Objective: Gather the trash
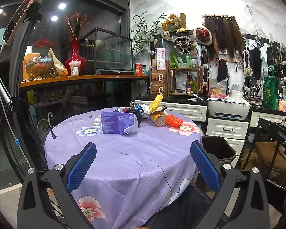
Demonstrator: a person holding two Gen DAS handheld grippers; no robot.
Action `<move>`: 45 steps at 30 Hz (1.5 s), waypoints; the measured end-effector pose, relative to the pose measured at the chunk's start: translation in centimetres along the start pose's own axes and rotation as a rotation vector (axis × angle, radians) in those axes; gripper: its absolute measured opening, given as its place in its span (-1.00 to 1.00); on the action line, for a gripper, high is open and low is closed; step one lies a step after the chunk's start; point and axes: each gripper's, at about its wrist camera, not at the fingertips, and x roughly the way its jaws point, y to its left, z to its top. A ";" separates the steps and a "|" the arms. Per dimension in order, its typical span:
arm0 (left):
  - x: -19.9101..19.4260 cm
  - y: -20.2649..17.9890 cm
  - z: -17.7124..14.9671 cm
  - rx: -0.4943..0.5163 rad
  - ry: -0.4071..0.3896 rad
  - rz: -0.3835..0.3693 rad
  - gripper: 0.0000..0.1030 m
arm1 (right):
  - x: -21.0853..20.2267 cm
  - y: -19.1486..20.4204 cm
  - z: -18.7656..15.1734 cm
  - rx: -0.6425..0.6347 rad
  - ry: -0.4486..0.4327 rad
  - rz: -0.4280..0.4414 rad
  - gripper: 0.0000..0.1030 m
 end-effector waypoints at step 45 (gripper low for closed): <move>0.2 -0.3 -0.3 -0.003 0.006 -0.004 0.90 | 0.3 0.0 -0.5 0.010 0.004 0.009 0.89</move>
